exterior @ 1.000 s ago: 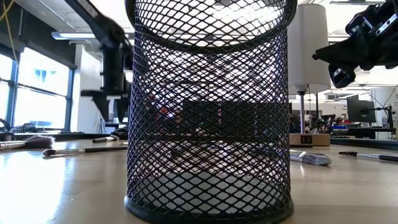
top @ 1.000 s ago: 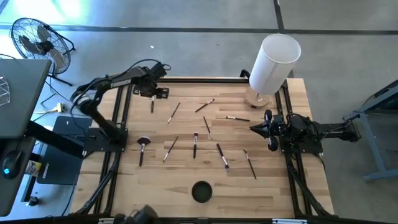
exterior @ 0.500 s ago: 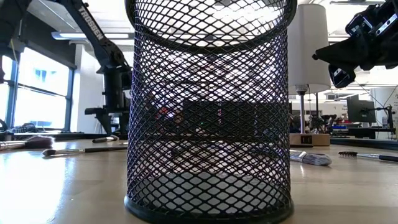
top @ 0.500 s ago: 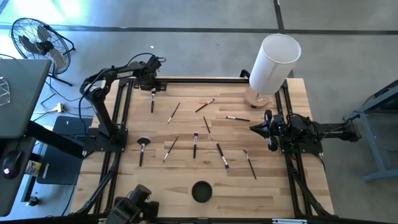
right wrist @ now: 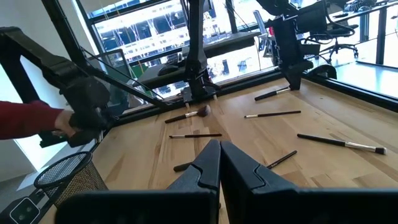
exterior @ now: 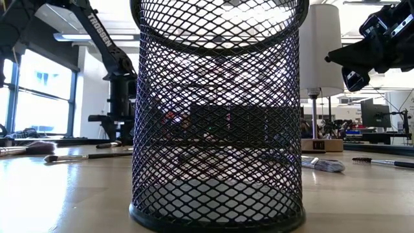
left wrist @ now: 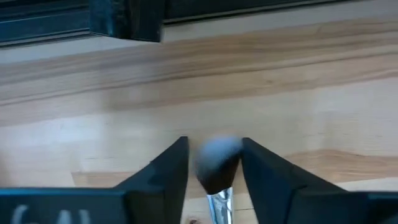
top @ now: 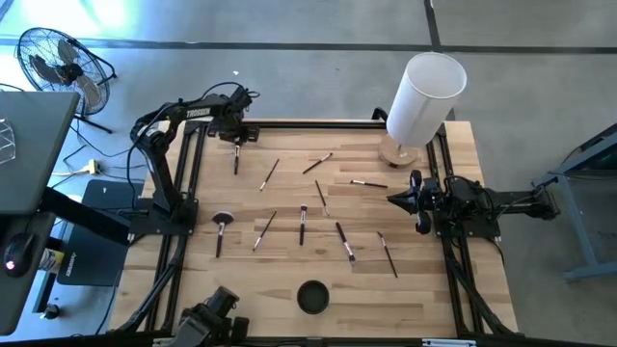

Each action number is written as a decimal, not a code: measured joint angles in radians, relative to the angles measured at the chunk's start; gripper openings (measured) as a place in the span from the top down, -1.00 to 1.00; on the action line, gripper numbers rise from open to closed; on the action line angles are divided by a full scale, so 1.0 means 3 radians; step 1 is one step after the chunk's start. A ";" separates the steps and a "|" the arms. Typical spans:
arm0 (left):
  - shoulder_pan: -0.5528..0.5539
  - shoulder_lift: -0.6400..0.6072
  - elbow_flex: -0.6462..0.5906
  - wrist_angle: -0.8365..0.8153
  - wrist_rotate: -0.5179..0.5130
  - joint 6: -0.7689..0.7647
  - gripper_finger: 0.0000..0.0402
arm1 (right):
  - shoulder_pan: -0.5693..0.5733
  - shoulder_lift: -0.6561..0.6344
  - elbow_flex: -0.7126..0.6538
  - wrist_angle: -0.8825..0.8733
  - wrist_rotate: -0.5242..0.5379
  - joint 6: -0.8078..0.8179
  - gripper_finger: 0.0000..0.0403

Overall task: Put items in baskets/containers
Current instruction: Put the top black powder brush into the black pen holder

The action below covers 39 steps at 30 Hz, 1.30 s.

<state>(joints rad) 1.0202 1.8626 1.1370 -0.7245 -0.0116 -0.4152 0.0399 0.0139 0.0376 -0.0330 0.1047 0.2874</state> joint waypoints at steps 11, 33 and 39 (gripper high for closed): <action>-0.0133 -0.0067 -0.0016 -0.0126 0.0263 -0.0022 0.92 | 0.0000 0.0000 -0.0001 0.0000 0.0000 0.0000 1.00; -0.2709 -0.2137 -0.0020 0.0198 -0.0465 -0.0808 0.99 | 0.0001 -0.0001 0.0000 0.0000 -0.0001 0.0000 1.00; -0.3713 -0.2168 -0.0019 0.0298 -0.0373 -0.0551 0.99 | 0.0000 0.0000 -0.0001 0.0000 0.0000 0.0000 1.00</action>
<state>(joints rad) -0.0936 1.2120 1.1313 -0.6349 -0.1236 -0.5806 0.0399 0.0139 0.0374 -0.0330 0.1047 0.2874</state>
